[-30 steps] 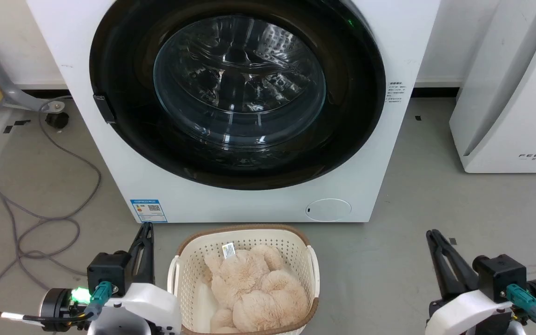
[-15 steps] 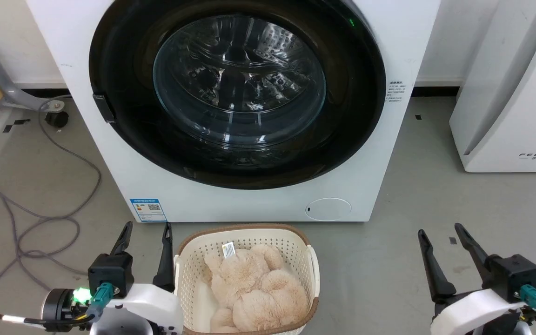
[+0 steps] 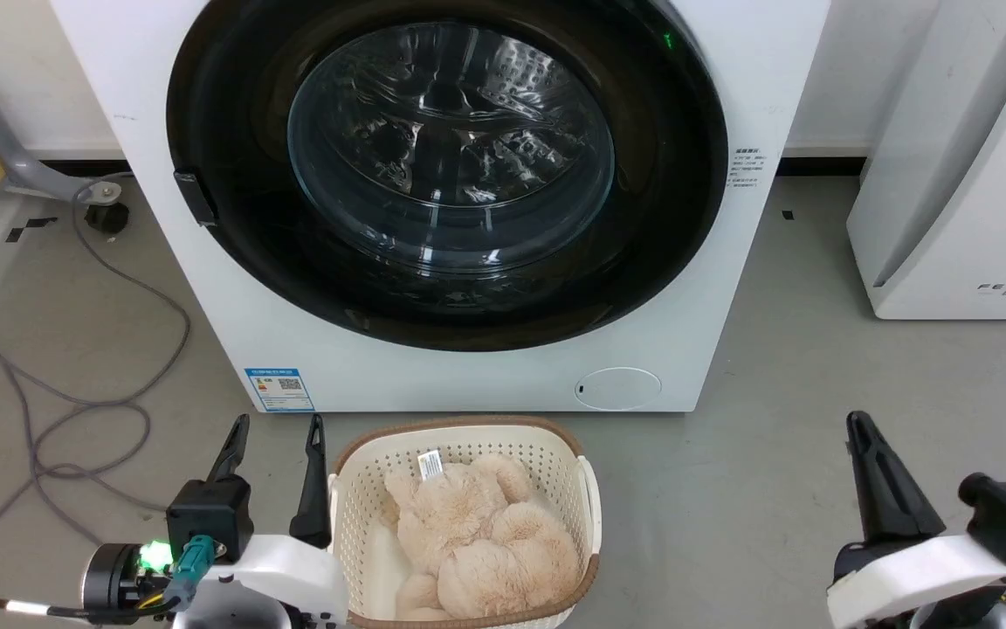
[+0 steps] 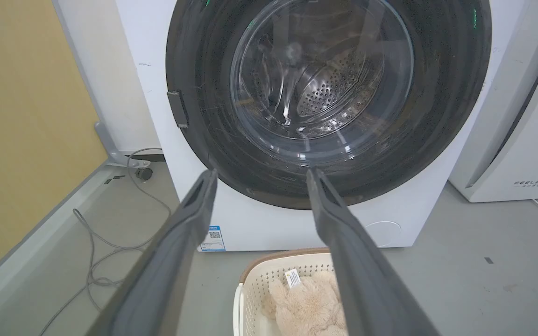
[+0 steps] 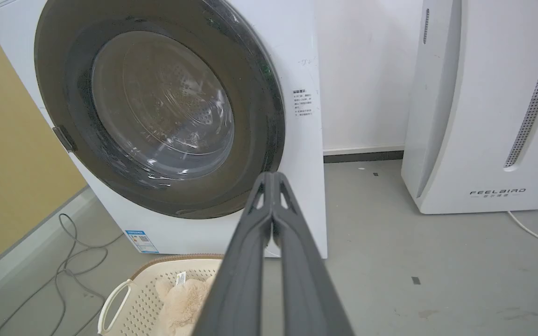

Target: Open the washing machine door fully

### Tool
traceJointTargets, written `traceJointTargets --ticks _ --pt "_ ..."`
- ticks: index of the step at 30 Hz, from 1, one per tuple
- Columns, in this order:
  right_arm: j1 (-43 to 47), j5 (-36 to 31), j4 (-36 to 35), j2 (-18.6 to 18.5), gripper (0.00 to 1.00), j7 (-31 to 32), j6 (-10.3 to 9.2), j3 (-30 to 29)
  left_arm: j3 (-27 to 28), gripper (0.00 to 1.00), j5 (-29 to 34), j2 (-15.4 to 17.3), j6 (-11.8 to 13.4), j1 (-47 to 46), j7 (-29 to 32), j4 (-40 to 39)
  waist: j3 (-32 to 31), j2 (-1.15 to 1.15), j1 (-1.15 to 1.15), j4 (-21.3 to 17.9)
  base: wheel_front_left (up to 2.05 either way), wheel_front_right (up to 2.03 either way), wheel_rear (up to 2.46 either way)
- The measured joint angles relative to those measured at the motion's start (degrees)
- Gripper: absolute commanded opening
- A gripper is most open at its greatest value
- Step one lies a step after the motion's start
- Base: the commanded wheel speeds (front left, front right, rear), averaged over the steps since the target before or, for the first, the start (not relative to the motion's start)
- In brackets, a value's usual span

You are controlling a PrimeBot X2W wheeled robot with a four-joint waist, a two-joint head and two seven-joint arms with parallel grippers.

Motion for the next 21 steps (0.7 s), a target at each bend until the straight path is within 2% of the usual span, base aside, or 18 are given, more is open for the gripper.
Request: traceJointTargets --ticks 14,21 --pt "-6.2 15.8 4.6 0.0 0.0 -1.5 0.0 -2.9 -0.4 1.0 -0.5 0.0 0.8 -0.4 -1.5 0.2 1.8 0.0 0.0 0.2 0.0 0.0 0.0" --pt "-12.1 24.1 8.5 -0.7 0.0 0.1 0.0 -4.6 -0.7 1.0 -0.5 0.0 1.3 -1.7 -2.5 0.1 3.6 0.0 0.0 0.5 0.0 0.0 0.0"
